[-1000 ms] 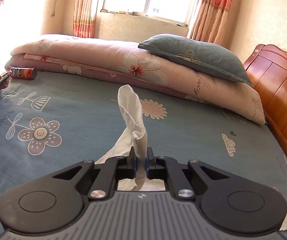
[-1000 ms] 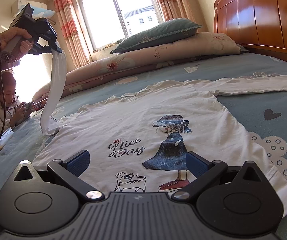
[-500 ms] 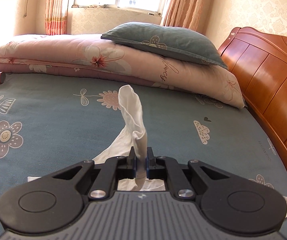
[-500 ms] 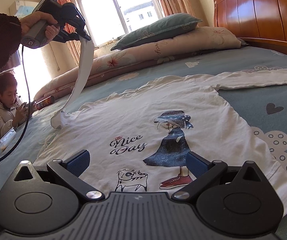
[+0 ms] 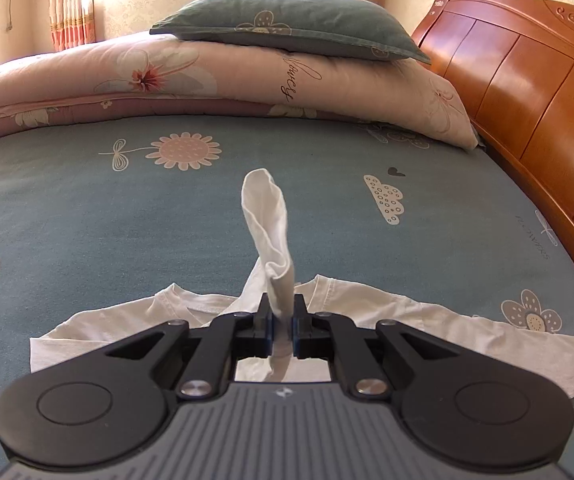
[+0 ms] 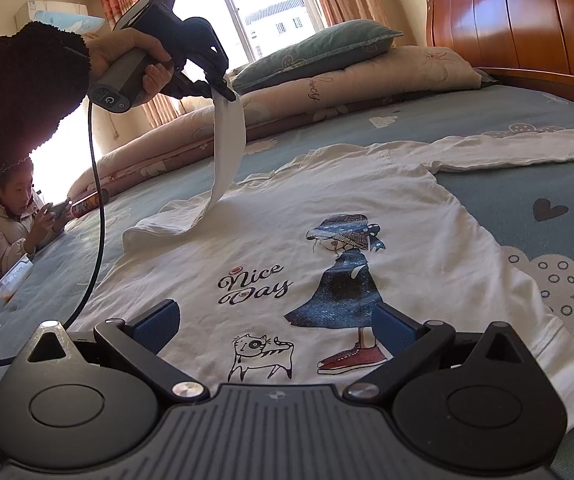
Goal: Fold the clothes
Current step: 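Lift the held sleeve with the left tool and carry it across the shirt body, then lower the sleeve onto the shirt body and open the left tool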
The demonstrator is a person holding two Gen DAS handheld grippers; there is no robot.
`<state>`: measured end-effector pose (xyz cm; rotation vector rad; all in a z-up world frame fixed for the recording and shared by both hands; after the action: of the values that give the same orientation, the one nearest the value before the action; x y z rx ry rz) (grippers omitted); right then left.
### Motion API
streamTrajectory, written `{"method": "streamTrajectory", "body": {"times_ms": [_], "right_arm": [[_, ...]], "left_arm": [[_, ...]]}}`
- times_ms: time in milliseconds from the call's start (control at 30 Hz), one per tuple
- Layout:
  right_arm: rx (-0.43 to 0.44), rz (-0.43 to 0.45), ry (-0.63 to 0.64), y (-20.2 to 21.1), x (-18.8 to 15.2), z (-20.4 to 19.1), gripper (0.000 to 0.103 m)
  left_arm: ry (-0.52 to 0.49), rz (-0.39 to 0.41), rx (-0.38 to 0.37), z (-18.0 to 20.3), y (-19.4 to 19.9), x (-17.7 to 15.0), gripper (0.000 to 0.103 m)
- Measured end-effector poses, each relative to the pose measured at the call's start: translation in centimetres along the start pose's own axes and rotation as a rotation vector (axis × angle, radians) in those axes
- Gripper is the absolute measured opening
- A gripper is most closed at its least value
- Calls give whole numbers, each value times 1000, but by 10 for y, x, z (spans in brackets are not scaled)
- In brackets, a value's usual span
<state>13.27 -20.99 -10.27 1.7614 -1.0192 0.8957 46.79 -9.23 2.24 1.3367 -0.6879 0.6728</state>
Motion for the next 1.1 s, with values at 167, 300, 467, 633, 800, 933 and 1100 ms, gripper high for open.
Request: {"method": "streamTrajectory", "body": {"times_ms": [167, 300, 467, 633, 800, 933, 1100], "right_arm": [[-1, -4, -3, -1, 0, 1, 103], [-2, -10, -7, -2, -1, 2, 103], [-3, -14, -6, -2, -1, 2, 103], [-5, -16, -10, -2, -2, 3, 103], [-8, -23, -11, -3, -3, 4, 103], [-13, -29, -17, -5, -3, 6, 103], [-19, -49, -47, -8, -5, 10, 103]], "left_arm": [[-24, -36, -18, 14, -14, -15, 6], [-54, -62, -53, 24, -20, -23, 7], [-70, -94, -101, 33, -22, -30, 13], [-60, -94, -119, 31, -22, -30, 21], [-57, -87, -108, 26, -19, -29, 30], [-54, -73, -110, 13, -11, -28, 40], [-61, -62, -58, -29, 13, -24, 48]]}}
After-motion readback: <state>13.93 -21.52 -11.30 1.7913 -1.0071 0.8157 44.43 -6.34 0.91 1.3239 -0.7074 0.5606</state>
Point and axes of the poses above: each gripper's, at about its wrist camera, not at the fingertips, and y roughly against the way its jaws point, z to its right, x to its top, the point moved 5 cm from there along -y, roughly the way its jaws point, and after that the axes turned 7 degrees about z, right-handed, at the moved point
